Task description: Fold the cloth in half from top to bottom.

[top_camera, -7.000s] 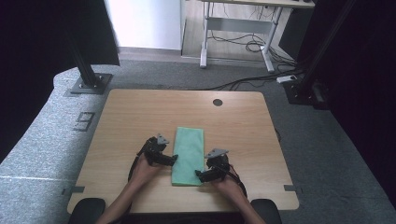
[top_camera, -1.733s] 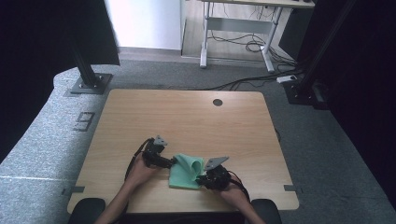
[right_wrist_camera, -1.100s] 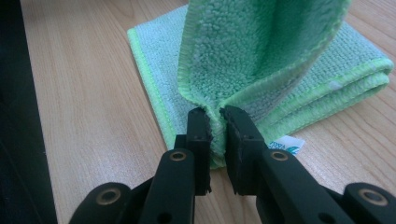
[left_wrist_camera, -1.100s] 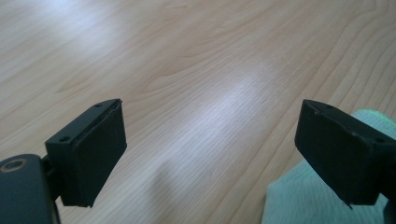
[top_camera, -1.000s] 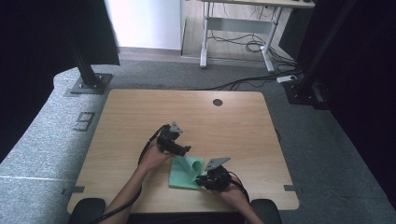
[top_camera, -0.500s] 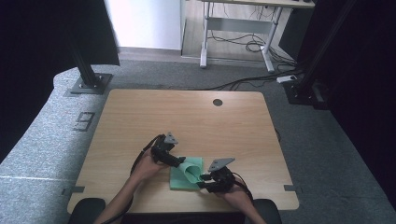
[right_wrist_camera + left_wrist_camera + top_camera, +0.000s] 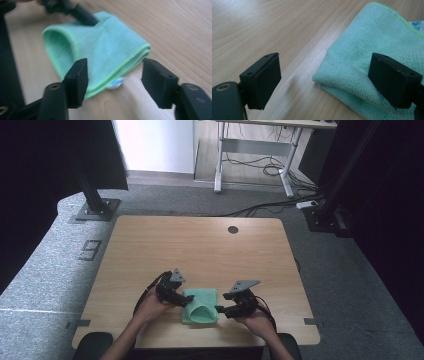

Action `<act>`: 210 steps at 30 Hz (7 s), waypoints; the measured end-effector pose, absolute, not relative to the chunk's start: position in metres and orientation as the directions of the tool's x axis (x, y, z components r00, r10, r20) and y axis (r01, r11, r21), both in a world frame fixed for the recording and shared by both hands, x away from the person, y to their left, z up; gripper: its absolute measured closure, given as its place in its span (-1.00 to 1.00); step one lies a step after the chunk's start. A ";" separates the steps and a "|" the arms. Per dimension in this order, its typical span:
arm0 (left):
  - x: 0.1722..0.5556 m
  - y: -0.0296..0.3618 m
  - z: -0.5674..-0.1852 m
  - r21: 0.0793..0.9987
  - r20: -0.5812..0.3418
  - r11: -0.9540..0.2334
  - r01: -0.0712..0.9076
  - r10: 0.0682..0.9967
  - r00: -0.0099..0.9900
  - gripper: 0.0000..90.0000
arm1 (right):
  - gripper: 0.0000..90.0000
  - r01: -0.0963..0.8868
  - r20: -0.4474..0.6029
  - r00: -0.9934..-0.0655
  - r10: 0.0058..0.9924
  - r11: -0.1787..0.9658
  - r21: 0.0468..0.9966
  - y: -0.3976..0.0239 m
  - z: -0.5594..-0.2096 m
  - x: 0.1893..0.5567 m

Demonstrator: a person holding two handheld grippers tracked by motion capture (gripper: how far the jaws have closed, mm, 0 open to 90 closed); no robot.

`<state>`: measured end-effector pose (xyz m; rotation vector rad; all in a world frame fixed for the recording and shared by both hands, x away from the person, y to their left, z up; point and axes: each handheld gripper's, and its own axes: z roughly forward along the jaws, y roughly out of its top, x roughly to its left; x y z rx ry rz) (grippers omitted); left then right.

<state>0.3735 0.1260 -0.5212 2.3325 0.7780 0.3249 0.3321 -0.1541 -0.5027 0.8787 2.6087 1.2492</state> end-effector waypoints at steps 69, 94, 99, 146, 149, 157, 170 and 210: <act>0.309 0.127 -0.538 0.622 -0.009 -0.623 0.474 0.600 0.800 -0.84 | -0.62 0.487 0.075 -0.790 0.609 0.547 0.681 -0.140 -0.545 0.326; 0.303 0.141 -0.542 0.653 -0.046 -0.558 0.512 0.647 0.761 -0.87 | -0.64 0.470 0.052 -0.788 0.614 0.544 0.695 -0.145 -0.547 0.310; 0.308 0.141 -0.544 0.652 -0.019 -0.558 0.513 0.664 0.747 -0.93 | -0.64 0.468 0.049 -0.783 0.620 0.536 0.702 -0.144 -0.548 0.312; 0.447 0.142 -0.549 0.671 -0.042 -0.439 0.598 0.782 0.621 -1.00 | -0.64 0.529 0.041 -0.642 0.766 0.403 0.747 -0.141 -0.553 0.435; 0.452 0.143 -0.549 0.671 -0.042 -0.436 0.600 0.785 0.618 -1.00 | -0.64 0.530 0.043 -0.636 0.770 0.396 0.750 -0.141 -0.554 0.440; 0.455 0.143 -0.549 0.671 -0.043 -0.435 0.601 0.786 0.617 -1.00 | -0.64 0.528 0.041 -0.635 0.771 0.395 0.752 -0.141 -0.554 0.445; 0.460 0.143 -0.548 0.672 -0.051 -0.429 0.603 0.786 0.616 -1.00 | -0.65 0.531 0.048 -0.633 0.773 0.388 0.753 -0.140 -0.554 0.444; 0.403 0.156 -0.497 0.751 0.009 -0.463 0.472 0.721 0.693 -1.00 | -0.87 0.469 0.020 -0.709 0.705 0.451 0.760 -0.162 -0.508 0.404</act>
